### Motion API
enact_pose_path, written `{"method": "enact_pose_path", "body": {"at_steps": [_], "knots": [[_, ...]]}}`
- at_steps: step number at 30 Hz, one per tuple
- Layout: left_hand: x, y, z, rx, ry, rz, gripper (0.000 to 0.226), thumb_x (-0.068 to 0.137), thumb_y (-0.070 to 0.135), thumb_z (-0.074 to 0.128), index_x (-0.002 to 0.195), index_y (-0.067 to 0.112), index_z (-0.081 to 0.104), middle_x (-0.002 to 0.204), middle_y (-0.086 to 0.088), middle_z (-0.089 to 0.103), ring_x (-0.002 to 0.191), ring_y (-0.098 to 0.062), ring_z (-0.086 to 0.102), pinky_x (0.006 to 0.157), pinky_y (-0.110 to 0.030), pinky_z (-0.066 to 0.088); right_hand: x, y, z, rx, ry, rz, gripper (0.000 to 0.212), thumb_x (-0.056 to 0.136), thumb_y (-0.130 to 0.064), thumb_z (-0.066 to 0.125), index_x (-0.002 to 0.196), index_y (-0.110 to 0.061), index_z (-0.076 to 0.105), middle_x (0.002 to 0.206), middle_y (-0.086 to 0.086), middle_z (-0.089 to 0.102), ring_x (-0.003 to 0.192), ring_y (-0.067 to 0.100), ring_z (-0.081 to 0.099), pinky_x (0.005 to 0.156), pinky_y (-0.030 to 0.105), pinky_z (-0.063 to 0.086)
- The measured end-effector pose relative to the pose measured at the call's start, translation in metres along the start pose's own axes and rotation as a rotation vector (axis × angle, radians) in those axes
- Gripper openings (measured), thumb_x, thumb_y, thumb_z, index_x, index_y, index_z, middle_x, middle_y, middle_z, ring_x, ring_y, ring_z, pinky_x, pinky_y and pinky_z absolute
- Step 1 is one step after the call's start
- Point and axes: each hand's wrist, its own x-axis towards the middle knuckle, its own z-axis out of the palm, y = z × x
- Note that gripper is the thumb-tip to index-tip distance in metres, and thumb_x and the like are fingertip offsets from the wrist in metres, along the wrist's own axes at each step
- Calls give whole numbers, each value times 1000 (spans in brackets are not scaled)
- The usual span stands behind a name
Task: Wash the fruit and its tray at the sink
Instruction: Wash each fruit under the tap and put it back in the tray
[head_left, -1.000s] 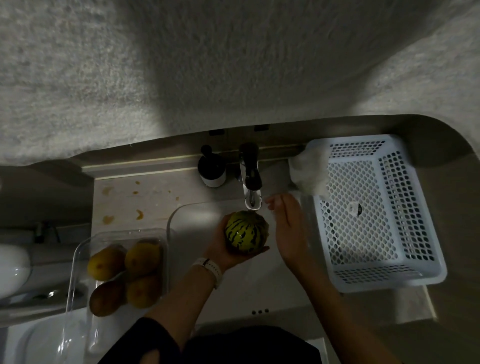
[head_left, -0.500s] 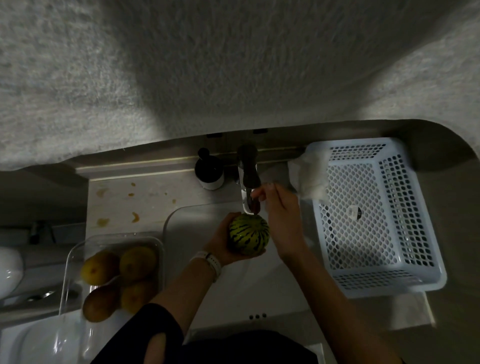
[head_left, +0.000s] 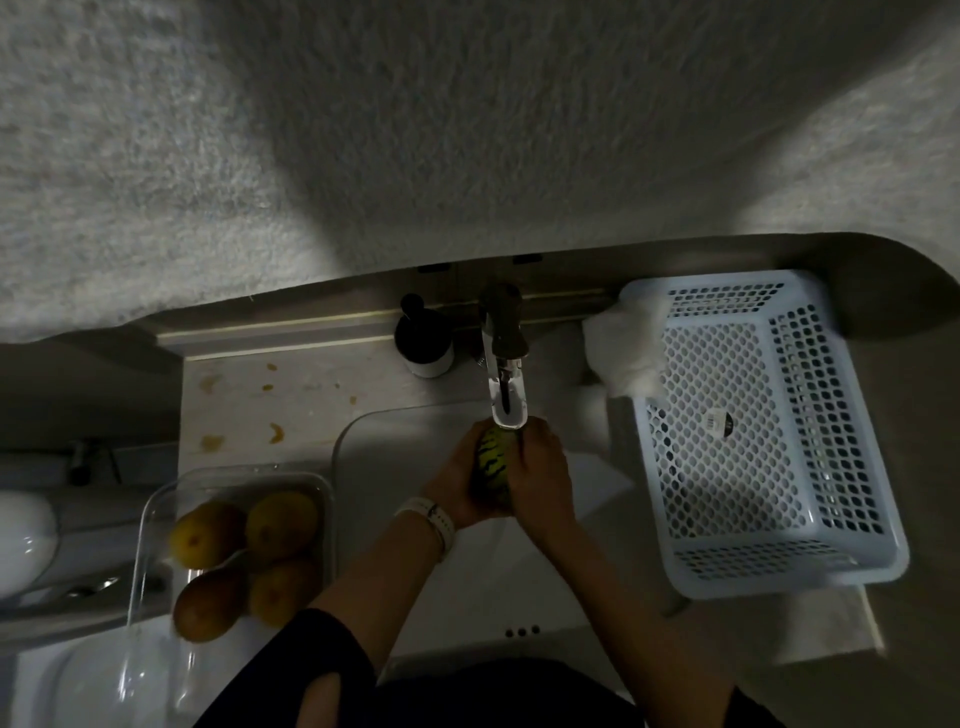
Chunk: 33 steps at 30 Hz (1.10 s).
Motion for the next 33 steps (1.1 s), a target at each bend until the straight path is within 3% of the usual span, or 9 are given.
{"method": "enact_pose_path", "body": {"at_steps": [5, 9, 13, 15, 17, 20, 26, 31, 33], "knots": [[6, -2, -18, 111, 199, 81, 55, 83, 66, 54, 104, 18, 70, 98, -7, 75, 101, -26, 64, 76, -40, 52, 10, -9, 19, -274, -86, -81, 32, 99, -37, 42, 96, -11, 59, 89, 7, 62, 83, 21, 59, 73, 38, 49], [0, -1, -24, 196, 387, 197, 58, 84, 67, 52, 115, 20, 66, 107, -14, 72, 94, -33, 70, 62, -44, 57, 25, -18, 32, -23, -186, 246, 37, 98, -39, 47, 96, -6, 63, 94, 13, 66, 92, 26, 63, 79, 32, 46], [-15, -1, -23, 327, 431, 392, 41, 88, 61, 54, 111, 29, 64, 102, -9, 72, 80, -29, 74, 58, -42, 58, 46, -22, 35, 335, -323, 567, 36, 95, -33, 54, 114, -4, 63, 113, 14, 64, 107, 27, 60, 100, 38, 44], [-19, -2, -20, 401, 405, 506, 31, 92, 52, 55, 106, 27, 65, 100, -6, 73, 83, -24, 73, 62, -39, 59, 54, -19, 31, 464, -332, 596, 25, 100, -16, 47, 95, 4, 61, 96, 17, 61, 89, 24, 59, 90, 30, 46], [-20, -2, -16, 492, 374, 612, 23, 95, 39, 56, 104, 20, 65, 101, -7, 72, 89, -19, 71, 72, -33, 58, 56, -13, 23, 592, -364, 636, 31, 102, -9, 41, 75, -6, 56, 76, 8, 55, 71, 15, 53, 69, 25, 46], [-15, -1, -11, 551, 355, 688, 17, 98, 26, 53, 102, 14, 64, 99, -8, 71, 91, -18, 68, 76, -27, 54, 53, -1, 10, 713, -429, 663, 35, 102, -19, 38, 76, -11, 59, 73, 5, 60, 68, 15, 57, 65, 25, 47], [-4, 5, 1, 383, 460, 466, 29, 101, 37, 44, 104, 16, 63, 100, -12, 70, 81, -23, 69, 53, -27, 54, 39, -2, 27, 353, -199, 482, 24, 95, -37, 53, 88, -16, 61, 97, 9, 68, 91, 25, 65, 87, 42, 53], [-2, 7, 13, 338, 400, 216, 47, 97, 53, 40, 85, 17, 68, 77, -6, 73, 68, -21, 68, 56, -29, 52, 17, 12, 19, 275, -81, 225, 42, 91, -52, 49, 105, -13, 58, 98, 8, 66, 91, 22, 63, 82, 46, 52], [-1, 10, 16, 276, 329, 79, 51, 95, 57, 43, 86, 13, 67, 82, -10, 70, 71, -23, 68, 63, -34, 54, 11, 18, 14, 246, -83, 136, 44, 89, -53, 53, 113, -16, 57, 104, 6, 63, 96, 20, 61, 84, 45, 52]]}}
